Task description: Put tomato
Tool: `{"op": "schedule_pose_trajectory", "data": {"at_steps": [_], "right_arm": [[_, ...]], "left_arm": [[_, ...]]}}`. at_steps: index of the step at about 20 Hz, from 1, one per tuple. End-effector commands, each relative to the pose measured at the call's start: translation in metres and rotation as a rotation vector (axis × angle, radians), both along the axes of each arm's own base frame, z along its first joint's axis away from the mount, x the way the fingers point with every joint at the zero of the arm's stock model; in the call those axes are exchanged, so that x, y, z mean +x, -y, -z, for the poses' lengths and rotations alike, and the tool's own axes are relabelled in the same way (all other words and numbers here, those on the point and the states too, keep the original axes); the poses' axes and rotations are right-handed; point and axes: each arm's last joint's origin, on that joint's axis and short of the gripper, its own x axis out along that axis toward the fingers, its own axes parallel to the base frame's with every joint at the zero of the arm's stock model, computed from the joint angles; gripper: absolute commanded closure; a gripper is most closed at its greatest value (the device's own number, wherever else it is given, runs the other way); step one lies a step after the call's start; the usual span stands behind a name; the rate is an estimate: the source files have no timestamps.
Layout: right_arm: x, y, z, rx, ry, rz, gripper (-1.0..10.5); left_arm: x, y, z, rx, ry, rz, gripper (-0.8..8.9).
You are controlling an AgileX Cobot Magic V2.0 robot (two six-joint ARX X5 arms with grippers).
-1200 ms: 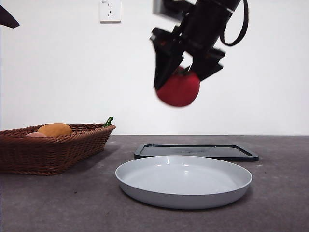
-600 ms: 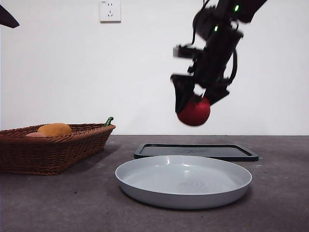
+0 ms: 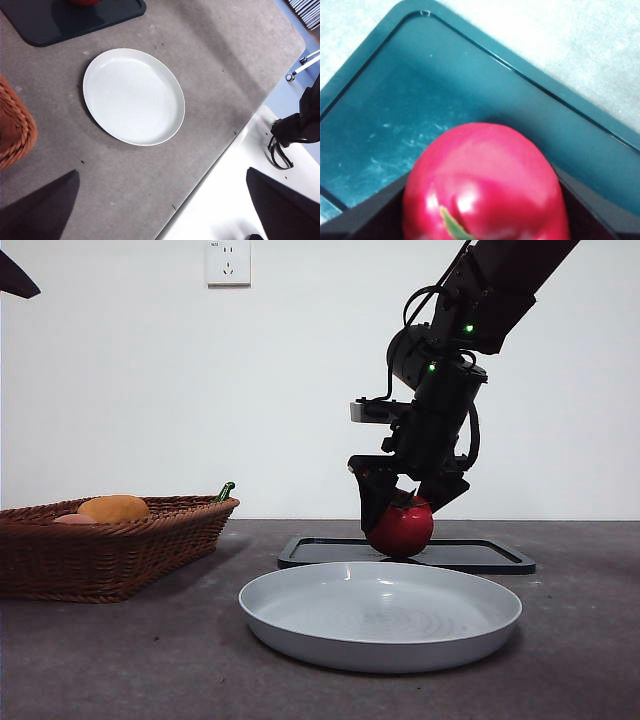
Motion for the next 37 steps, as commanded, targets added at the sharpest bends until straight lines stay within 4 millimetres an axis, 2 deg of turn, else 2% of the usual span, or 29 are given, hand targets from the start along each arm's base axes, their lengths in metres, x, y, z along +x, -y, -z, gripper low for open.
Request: {"op": "schedule_pose_trajectory", "data": {"at_steps": [1,3,5,7,10,12,16,18,22,25,27,32,37], "right_arm": [[0.003,-0.006,0.006,-0.010,-0.013,-0.015,5.0],[0.003,-0.006,0.005,-0.009,-0.011,-0.014,4.5],[0.001,-0.005,-0.002,-0.002,0.001,-0.006,4.5],[-0.004,-0.003,-0.021,0.006,0.026,-0.005,4.5],[-0.021,0.006,-0.065,0.021,0.070,0.008,4.5],[-0.041,0.014,-0.101,0.039,0.088,0.018,4.5],[-0.097,0.034,-0.168,0.085,0.106,0.039,4.5],[-0.124,0.044,-0.189,0.082,0.090,0.036,4.5],[-0.168,0.057,-0.212,0.168,0.007,-0.051,4.5],[-0.203,0.060,-0.218,0.195,0.014,-0.108,4.5],[-0.226,0.064,-0.211,0.196,0.011,-0.133,4.5],[-0.280,0.077,-0.175,0.227,0.013,-0.171,4.5],[-0.312,0.091,-0.136,0.275,0.017,-0.164,4.6]], "left_arm": [[0.001,0.001,-0.005,-0.004,0.028,0.016,2.86],[0.001,0.001,-0.005,-0.004,0.028,0.016,2.86],[0.001,0.001,-0.005,-0.004,0.029,0.016,2.86],[0.001,0.001,-0.005,-0.004,0.028,0.016,2.86],[0.001,0.001,-0.005,-0.004,0.028,0.016,2.86],[0.001,0.001,-0.005,-0.004,0.028,0.016,2.86],[0.001,0.001,-0.005,-0.004,0.029,0.016,2.86],[0.001,0.001,-0.005,-0.004,0.029,0.016,2.86],[0.001,0.001,-0.005,-0.004,0.028,0.016,2.86],[0.001,0.001,-0.005,-0.004,0.028,0.016,2.86],[0.001,0.001,-0.005,-0.004,0.028,0.016,2.86],[0.001,0.001,-0.005,-0.004,0.028,0.016,2.86],[0.001,0.001,-0.005,-0.004,0.027,0.016,2.86]]}}
